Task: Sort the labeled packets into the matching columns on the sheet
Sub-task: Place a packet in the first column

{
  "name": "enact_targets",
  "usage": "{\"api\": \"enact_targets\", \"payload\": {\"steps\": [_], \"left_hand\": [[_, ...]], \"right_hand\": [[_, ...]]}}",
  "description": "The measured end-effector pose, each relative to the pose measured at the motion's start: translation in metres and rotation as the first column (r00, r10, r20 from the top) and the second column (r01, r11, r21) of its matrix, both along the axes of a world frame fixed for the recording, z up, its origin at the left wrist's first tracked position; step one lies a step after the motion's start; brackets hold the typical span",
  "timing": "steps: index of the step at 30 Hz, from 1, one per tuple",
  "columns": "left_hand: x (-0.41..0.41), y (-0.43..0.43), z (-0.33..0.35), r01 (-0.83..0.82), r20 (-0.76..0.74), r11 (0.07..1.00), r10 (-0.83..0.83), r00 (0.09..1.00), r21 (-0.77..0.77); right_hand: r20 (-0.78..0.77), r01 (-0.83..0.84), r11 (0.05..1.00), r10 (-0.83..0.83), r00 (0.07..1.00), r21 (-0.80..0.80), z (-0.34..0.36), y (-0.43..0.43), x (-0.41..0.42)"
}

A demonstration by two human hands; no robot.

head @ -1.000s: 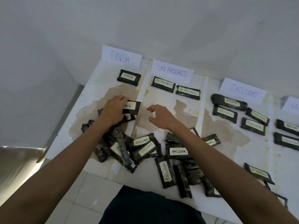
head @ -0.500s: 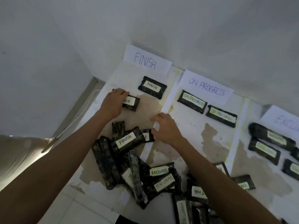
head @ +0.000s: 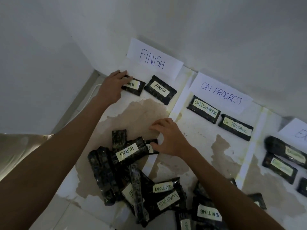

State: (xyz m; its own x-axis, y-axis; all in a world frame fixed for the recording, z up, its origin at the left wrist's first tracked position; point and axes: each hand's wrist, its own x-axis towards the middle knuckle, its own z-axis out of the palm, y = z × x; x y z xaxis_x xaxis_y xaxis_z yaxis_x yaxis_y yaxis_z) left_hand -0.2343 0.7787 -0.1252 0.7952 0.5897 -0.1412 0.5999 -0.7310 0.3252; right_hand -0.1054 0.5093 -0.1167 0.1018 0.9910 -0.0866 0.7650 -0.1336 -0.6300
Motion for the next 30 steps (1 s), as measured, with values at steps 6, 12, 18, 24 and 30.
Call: {"api": "enact_targets", "payload": {"steps": [6,12,18,24,30], "left_hand": [[0.006,-0.009,0.008,-0.052,0.055,0.999,0.052,0.997,-0.007],[-0.013,-0.049,0.027,-0.127,0.211,0.985,0.15,0.966,-0.12],[-0.06,-0.128,0.051,-0.267,0.223,0.907,0.348,0.911,-0.325],[-0.08,-0.161,0.04,-0.347,0.148,0.854,0.429,0.891,-0.389],[-0.059,-0.173,0.033,-0.243,0.045,0.908,0.274,0.961,-0.341]], "right_hand": [[-0.003,-0.29,0.956,0.29,0.957,-0.04,0.005,-0.002,-0.021],[0.102,-0.364,0.931,0.365,0.925,-0.025,0.007,0.006,-0.047],[0.091,-0.197,0.979,0.192,0.977,0.049,0.017,0.005,-0.047],[0.092,0.188,0.98,-0.193,0.977,0.066,0.021,0.007,-0.022],[0.158,0.288,0.955,-0.275,0.948,-0.065,0.012,0.032,0.003]]}}
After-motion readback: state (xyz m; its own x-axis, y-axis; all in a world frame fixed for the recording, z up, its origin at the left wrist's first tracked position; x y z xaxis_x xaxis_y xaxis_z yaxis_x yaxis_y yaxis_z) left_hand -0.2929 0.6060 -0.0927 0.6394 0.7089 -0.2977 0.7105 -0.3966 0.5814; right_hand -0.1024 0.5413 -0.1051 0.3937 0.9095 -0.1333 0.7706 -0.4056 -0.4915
